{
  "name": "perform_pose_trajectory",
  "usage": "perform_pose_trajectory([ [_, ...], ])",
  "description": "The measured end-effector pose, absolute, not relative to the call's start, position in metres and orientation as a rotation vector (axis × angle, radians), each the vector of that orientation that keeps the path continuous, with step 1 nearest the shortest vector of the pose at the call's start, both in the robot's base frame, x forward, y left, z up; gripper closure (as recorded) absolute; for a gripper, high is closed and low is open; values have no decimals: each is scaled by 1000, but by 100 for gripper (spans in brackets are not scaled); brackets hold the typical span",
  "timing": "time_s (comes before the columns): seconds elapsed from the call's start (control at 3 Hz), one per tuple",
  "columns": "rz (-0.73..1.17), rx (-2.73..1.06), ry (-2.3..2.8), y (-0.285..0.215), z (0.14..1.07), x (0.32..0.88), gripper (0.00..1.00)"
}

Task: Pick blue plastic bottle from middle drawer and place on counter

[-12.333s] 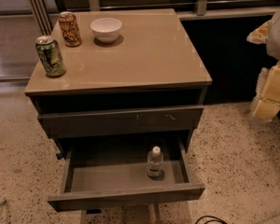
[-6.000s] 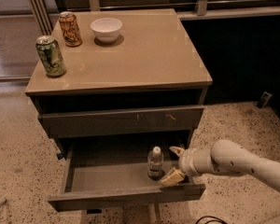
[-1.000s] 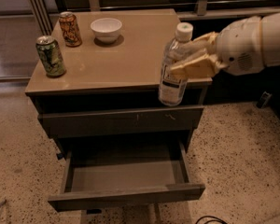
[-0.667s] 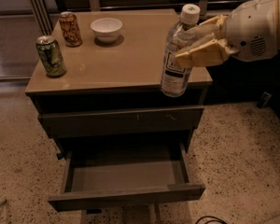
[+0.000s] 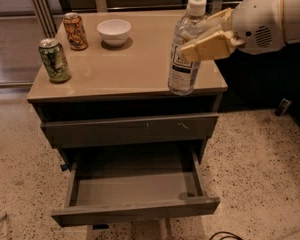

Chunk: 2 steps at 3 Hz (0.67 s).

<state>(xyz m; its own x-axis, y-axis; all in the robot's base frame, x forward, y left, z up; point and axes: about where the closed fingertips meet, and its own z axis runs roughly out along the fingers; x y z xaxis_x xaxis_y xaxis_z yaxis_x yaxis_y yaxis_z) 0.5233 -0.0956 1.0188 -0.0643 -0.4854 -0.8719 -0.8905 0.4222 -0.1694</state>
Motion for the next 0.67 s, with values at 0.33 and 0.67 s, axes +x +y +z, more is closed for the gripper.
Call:
perform_pose_trajectory([
  [0.33, 537, -1155, 1729, -87, 1023, 564, 100],
  [0.67, 555, -1121, 1734, -74, 1014, 605, 100],
])
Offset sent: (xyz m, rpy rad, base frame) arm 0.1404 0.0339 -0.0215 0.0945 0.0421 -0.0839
